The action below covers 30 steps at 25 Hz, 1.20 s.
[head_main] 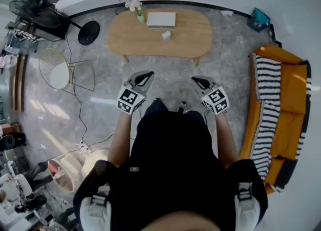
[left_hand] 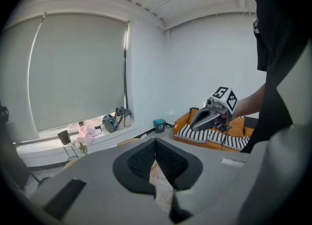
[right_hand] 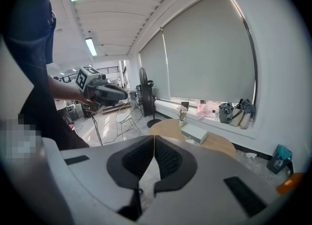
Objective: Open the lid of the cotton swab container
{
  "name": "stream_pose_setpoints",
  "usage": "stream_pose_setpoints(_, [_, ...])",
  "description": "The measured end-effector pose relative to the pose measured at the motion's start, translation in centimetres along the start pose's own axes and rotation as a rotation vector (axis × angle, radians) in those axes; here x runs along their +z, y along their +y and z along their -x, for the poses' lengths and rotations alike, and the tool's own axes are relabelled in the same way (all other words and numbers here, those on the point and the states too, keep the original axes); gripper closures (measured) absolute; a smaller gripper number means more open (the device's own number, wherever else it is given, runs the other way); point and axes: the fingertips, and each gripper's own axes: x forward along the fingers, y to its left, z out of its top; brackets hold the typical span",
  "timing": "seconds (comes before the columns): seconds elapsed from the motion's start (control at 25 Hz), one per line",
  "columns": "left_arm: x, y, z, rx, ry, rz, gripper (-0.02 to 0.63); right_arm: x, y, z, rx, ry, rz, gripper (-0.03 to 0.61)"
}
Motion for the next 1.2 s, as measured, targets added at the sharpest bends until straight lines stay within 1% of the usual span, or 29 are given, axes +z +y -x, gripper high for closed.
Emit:
stream_pose_setpoints(0.2, [0.4,0.2,-0.9,0.005,-0.011,0.006,0.614,-0.2,-0.4,-0.3,0.020,0.041,0.019,0.581])
stream_pose_setpoints(0.4, [0.0,1.8,-2.2,-0.019,-0.015,0.012,0.614,0.2,-1.7,-1.5,0.007,0.060,0.028,0.581])
stream_pose_setpoints(0.6, [-0.4,5.3,-4.1,-0.049,-0.023,0.035,0.614,0.7,-3.7,-3.2,-0.031,0.082,-0.003,0.581])
stream_pose_setpoints(0.76, [0.6,9.0,-6.2,-0.088,-0.037,0.033,0.614,2.0,-5.6,-5.7,-0.057,0.101,-0.011,0.581])
stream_pose_setpoints(0.92, [0.9,12.3,-8.4,-0.131,-0.038,0.029,0.614,3.6,-7.0,-8.7,-0.082,0.111,-0.028,0.581])
stream_pose_setpoints(1.2, [1.2,16.7,-11.2,-0.187,-0.043,0.019,0.614,4.8,-8.8,-12.4,-0.106,0.125,-0.040,0.581])
